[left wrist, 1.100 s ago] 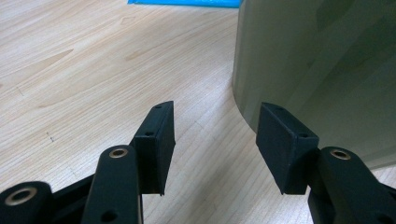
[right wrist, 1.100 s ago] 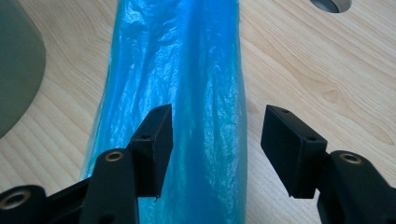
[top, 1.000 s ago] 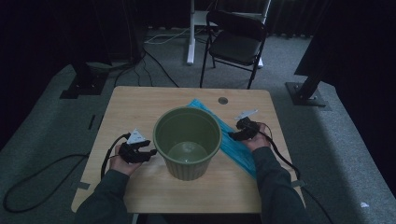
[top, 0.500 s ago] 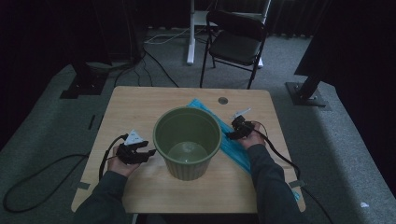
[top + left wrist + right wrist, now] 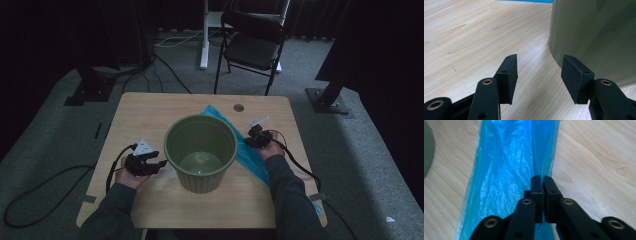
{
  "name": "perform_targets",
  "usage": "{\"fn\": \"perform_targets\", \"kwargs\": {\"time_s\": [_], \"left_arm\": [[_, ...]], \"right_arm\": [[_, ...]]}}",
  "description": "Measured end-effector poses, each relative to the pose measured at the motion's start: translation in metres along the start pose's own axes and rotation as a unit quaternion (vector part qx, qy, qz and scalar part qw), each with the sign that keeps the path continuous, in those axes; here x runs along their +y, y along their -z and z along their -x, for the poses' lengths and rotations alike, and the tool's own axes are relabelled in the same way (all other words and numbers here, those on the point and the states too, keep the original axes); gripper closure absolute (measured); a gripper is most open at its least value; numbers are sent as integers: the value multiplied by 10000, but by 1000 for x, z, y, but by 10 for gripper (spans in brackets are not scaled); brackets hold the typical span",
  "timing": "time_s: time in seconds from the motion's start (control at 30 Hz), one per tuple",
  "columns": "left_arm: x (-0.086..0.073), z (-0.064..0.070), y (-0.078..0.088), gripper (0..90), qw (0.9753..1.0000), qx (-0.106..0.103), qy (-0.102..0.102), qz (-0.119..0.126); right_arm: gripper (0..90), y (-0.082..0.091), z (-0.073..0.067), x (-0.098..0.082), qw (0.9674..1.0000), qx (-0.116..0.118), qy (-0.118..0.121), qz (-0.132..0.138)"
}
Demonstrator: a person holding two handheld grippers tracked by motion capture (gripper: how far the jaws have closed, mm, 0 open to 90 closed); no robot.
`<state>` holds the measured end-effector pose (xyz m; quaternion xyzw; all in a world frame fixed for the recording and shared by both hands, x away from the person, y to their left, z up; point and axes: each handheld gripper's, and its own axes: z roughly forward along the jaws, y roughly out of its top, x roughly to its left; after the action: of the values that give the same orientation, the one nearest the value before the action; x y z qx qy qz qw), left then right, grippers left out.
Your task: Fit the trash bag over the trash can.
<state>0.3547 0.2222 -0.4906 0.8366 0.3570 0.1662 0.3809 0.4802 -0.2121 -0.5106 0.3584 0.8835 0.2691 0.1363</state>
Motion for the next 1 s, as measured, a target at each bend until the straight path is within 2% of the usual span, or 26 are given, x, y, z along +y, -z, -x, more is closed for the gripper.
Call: {"fn": "perform_targets", "kwargs": {"time_s": [0.27,0.3,0.43,1.0], "left_arm": [[0,0,1,470,10000,10,9,6],[0,0,1,470,10000,13,11,6],[1,1,1,470,10000,42,18,29],[1,1,2,471,10000,51,15,22]], "right_arm": [[896,22,6,0,9997,42,46,240],[896,33,9,-1,9994,64,61,347],[896,47,10,0,9990,43,149,413],[896,83,8,8,9965,115,548,621]]}}
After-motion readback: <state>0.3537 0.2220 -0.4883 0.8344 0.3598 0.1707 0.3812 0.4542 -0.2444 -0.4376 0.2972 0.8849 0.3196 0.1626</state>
